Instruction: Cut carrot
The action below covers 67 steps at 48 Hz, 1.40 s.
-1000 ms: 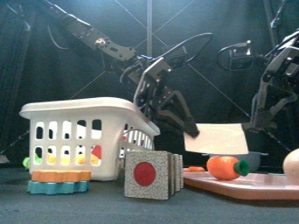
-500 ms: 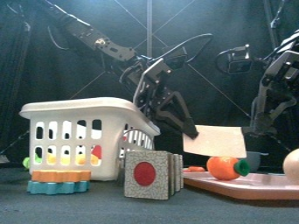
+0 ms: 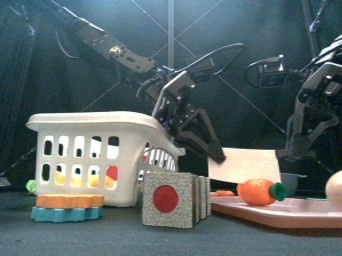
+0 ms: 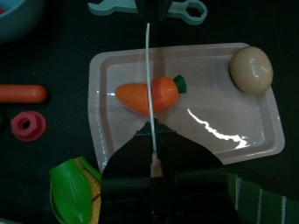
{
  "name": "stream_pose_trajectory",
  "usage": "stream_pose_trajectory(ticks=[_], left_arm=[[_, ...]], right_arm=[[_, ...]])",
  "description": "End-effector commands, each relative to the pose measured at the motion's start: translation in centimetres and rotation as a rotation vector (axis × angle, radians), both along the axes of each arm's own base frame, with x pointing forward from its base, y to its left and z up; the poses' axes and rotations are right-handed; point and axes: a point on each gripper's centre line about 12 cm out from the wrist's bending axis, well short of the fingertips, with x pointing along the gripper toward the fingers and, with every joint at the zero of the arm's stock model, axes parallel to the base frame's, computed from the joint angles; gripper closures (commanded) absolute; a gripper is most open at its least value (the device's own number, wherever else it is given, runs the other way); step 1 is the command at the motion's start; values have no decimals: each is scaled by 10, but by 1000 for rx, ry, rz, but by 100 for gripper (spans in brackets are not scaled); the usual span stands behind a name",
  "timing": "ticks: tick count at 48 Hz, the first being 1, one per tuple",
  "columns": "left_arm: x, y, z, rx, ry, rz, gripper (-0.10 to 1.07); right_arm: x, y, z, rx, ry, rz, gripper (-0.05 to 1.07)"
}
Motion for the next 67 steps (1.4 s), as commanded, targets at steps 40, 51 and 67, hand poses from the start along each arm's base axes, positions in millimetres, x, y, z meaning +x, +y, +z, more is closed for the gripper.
stream_pose_trajectory(ticks=[40, 51, 67], left_arm=[[10, -12, 5, -38, 227, -51, 58], [10, -13, 2, -37, 240, -53, 58], [10, -13, -4, -36, 254, -54, 58]], right_arm=[[-2, -5, -9, 24, 28, -44, 68], [-2, -4, -11, 29, 35, -48, 68], [-2, -4, -14, 34, 48, -53, 68]])
